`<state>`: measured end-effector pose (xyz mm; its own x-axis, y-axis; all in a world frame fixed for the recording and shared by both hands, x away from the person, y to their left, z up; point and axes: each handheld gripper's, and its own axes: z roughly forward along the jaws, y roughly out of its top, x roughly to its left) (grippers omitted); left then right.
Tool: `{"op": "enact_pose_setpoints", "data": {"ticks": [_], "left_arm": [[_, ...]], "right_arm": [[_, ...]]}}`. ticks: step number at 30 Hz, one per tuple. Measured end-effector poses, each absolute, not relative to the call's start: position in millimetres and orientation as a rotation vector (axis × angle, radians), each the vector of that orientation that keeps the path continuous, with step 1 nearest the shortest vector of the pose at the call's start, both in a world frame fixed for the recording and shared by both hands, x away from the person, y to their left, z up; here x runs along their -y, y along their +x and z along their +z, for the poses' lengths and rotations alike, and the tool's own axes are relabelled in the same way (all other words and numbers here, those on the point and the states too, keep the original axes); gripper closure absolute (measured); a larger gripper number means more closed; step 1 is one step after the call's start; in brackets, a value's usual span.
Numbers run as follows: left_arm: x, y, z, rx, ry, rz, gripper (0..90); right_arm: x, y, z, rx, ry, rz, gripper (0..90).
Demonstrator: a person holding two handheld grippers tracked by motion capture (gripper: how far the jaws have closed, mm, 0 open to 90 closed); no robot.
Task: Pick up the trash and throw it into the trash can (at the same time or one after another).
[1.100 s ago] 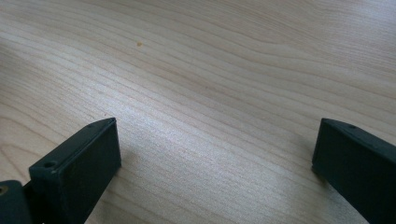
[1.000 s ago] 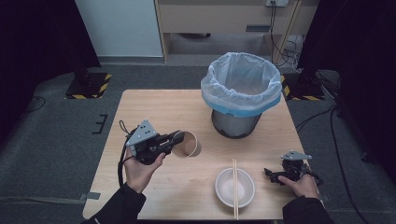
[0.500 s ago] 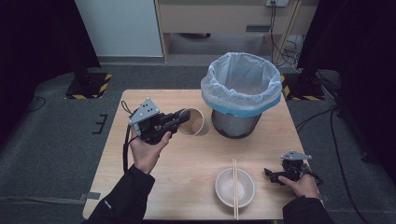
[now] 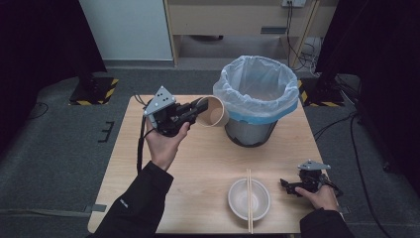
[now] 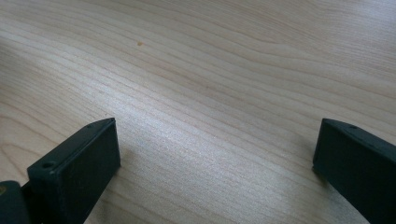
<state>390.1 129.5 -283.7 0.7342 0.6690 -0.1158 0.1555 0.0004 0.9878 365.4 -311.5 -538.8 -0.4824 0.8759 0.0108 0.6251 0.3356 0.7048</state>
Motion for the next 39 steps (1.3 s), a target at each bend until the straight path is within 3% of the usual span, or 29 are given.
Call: {"op": "enact_pose_setpoints", "data": {"ticks": [39], "left_arm": [[-51.0,463.3,-246.0,-0.713,1.451,0.585,80.4]], "right_arm": [[311.0,365.3,-539.1,-2.236,1.319,0.934,0.8]]}}
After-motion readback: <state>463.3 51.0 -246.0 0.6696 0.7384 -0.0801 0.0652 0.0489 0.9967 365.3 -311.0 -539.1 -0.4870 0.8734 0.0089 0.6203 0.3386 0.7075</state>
